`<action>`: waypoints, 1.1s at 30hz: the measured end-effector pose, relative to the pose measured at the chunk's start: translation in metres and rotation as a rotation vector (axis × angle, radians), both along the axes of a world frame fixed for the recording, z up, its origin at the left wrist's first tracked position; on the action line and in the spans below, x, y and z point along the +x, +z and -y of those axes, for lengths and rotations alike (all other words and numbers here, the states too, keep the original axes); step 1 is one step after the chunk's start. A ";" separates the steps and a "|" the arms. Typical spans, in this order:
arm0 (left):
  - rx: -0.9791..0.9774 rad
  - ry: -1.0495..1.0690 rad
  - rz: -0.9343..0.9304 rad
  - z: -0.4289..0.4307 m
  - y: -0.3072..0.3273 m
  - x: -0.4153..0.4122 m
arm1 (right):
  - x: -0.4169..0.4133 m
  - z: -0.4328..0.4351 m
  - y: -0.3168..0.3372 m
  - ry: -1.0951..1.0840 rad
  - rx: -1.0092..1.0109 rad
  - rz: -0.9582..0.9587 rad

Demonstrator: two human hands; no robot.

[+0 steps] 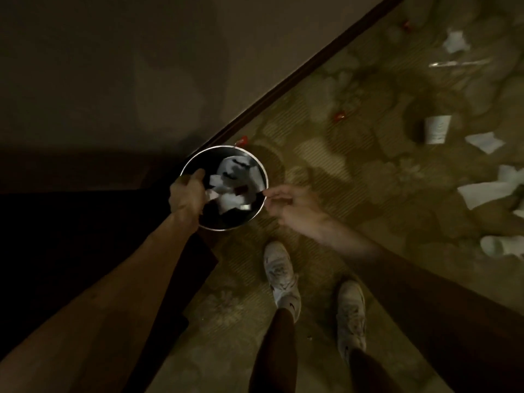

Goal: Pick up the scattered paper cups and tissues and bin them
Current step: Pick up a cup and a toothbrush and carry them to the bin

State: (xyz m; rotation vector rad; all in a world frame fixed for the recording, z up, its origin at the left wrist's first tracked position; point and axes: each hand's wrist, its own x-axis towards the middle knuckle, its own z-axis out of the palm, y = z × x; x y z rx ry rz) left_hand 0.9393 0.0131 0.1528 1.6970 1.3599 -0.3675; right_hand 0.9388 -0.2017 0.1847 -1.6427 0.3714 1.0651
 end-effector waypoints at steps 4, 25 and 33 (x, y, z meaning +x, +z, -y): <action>-0.162 -0.183 0.088 0.074 0.063 0.017 | 0.001 0.067 0.046 -0.272 -0.071 0.062; -0.182 -1.376 0.166 0.492 0.073 0.147 | 0.031 0.419 0.050 -0.539 -0.364 0.071; -0.216 -1.292 -0.018 0.534 -0.078 0.207 | 0.110 0.468 -0.076 -0.520 -0.307 -0.014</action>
